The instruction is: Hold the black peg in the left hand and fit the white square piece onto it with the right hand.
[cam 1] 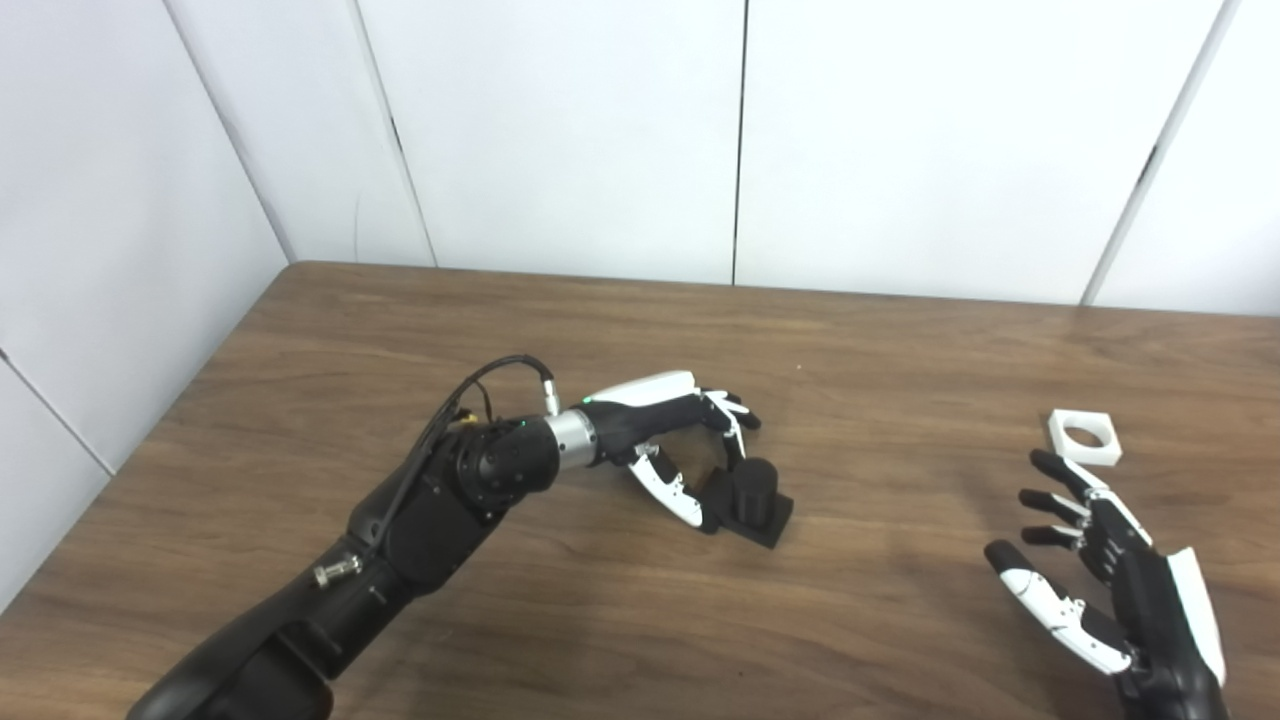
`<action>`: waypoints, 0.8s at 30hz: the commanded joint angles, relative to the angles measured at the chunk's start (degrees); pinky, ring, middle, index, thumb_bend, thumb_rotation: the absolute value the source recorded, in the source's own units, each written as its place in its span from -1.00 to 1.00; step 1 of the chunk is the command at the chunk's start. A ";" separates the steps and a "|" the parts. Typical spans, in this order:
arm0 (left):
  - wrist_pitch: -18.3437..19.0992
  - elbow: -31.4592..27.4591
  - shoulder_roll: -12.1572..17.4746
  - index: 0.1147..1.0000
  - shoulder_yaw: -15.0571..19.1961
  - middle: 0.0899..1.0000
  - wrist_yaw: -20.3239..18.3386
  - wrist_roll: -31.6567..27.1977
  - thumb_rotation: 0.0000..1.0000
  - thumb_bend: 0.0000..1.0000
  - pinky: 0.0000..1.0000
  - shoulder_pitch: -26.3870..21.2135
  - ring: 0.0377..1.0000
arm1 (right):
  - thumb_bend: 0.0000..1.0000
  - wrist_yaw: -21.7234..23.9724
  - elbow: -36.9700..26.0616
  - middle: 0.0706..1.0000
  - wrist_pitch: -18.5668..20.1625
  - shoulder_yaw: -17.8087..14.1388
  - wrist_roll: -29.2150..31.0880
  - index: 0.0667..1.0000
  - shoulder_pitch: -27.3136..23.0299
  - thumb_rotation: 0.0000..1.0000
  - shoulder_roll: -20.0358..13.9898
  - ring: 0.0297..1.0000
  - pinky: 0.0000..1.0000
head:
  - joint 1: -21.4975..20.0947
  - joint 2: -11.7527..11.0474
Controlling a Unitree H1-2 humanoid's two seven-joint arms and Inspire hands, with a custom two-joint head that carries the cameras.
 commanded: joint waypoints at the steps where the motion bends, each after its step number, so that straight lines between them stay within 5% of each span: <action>1: 0.30 1.10 -1.37 -0.16 -4.03 0.81 -6.77 1.57 -0.85 0.04 0.99 2.73 0.99 | 0.32 -0.84 -2.49 0.71 -2.00 -0.29 0.14 0.62 -0.35 -0.11 1.30 0.52 0.30 | -0.24 0.07; 11: -1.12 -0.96 3.18 -0.15 -2.41 0.82 -8.65 -0.54 -0.85 0.04 0.99 4.18 0.99 | 0.39 -3.26 -2.77 0.72 -1.37 1.39 -2.43 0.63 -0.99 -0.09 4.36 0.53 0.27 | -24.61 -0.09; 24: -4.90 1.92 3.52 -0.15 -1.71 0.82 -9.49 -1.55 -0.88 0.04 0.99 4.16 0.98 | 0.42 -5.24 -4.45 0.69 -0.47 -0.21 -3.80 0.61 -3.96 -0.09 1.54 0.55 0.34 | -30.41 -2.21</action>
